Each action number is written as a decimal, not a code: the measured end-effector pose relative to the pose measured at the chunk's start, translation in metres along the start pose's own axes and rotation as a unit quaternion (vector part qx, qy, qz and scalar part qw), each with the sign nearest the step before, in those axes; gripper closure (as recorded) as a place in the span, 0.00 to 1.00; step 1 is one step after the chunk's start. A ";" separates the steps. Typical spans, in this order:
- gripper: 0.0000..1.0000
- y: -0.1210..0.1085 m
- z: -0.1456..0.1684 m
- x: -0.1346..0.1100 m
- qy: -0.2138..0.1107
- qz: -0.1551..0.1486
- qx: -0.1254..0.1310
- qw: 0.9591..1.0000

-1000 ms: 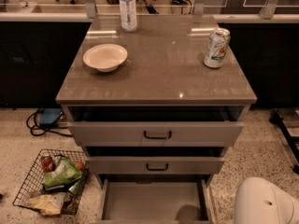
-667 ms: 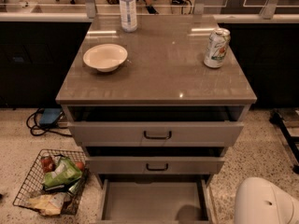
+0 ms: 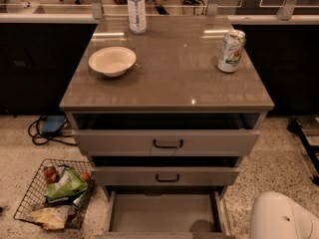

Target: Close bottom drawer

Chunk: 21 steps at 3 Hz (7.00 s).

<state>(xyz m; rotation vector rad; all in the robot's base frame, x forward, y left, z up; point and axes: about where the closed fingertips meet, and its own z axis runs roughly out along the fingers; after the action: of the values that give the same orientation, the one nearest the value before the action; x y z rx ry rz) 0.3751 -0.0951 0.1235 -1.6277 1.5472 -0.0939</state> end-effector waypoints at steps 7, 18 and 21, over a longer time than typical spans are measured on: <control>1.00 -0.078 0.042 0.020 -0.008 -0.075 0.074 0.994; 1.00 -0.077 0.043 0.019 -0.007 -0.078 0.076 0.994; 1.00 -0.065 0.045 0.026 0.029 -0.111 0.017 0.993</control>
Offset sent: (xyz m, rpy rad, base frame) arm 0.1426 -0.0310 0.0089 -0.0324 -0.3285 0.0087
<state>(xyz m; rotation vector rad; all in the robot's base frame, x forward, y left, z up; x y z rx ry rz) 0.4576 -0.1031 0.1229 -1.7783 1.3947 -0.2892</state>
